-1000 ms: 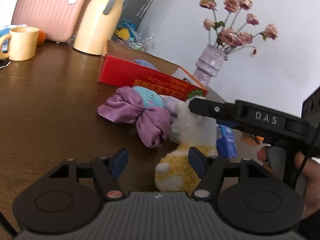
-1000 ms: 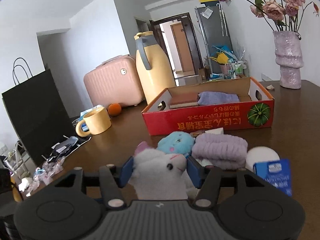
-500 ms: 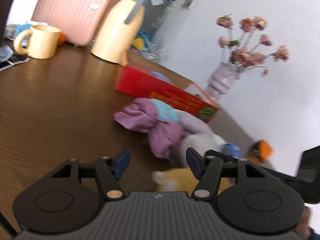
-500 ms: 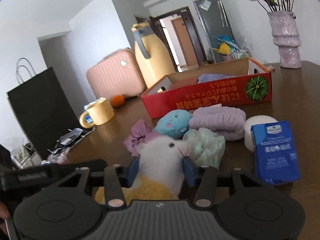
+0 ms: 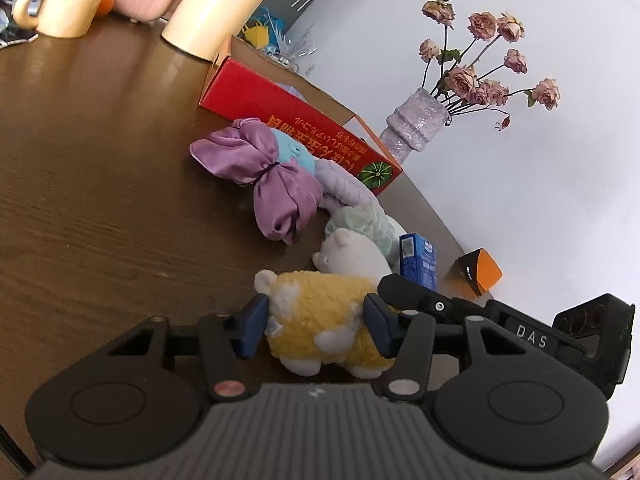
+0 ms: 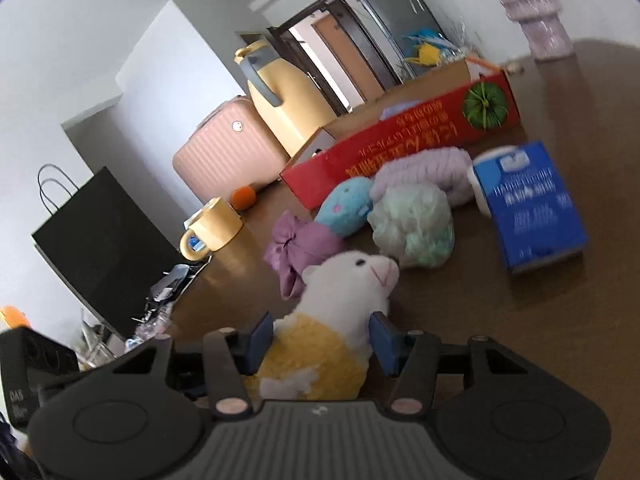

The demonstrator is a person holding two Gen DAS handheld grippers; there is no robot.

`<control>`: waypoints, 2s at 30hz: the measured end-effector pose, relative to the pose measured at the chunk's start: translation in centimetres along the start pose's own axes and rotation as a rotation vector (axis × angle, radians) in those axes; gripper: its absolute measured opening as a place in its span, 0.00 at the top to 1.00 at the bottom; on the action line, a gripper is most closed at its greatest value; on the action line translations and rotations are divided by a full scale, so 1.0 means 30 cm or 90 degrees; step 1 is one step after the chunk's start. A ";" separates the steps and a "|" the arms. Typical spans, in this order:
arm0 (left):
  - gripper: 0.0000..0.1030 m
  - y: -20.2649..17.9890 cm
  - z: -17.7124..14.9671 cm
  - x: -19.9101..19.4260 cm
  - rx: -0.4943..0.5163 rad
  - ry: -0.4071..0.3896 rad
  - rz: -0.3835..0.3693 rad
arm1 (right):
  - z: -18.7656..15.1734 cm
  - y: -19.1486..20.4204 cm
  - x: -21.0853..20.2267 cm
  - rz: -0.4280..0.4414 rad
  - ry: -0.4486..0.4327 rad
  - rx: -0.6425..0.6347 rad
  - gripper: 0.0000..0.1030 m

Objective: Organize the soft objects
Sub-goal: 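Carry the plush toy toward the cardboard box with both tools, then lower the plush toy into the box and open both tools, then move both tools back to the purple satin scrunchie on the table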

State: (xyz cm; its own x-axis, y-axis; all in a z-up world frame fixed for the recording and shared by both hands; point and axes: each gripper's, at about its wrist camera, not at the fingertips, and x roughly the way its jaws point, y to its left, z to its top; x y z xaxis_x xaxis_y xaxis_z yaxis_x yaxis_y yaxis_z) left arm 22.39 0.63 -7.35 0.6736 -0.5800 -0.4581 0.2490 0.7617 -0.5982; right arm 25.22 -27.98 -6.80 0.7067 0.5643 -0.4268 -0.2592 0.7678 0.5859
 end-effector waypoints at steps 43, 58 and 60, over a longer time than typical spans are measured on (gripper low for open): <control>0.34 -0.306 0.811 0.694 0.159 0.030 0.080 | 0.938 -0.127 0.324 -0.299 -0.037 -0.256 0.56; 0.16 -0.367 0.662 -0.033 0.312 -0.200 0.295 | 0.730 0.206 -0.165 -0.270 -0.147 -0.351 0.40; 0.15 -0.364 0.596 -0.093 0.321 -0.219 0.303 | 0.660 0.230 -0.204 -0.265 -0.163 -0.356 0.40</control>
State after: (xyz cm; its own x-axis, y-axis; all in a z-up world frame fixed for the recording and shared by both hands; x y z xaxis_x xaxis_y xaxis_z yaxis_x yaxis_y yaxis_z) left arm 30.25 -0.91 12.22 0.9453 -0.0977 -0.3111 0.1095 0.9938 0.0208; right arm 32.14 -32.13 13.50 0.9330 0.1574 -0.3236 -0.1850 0.9811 -0.0560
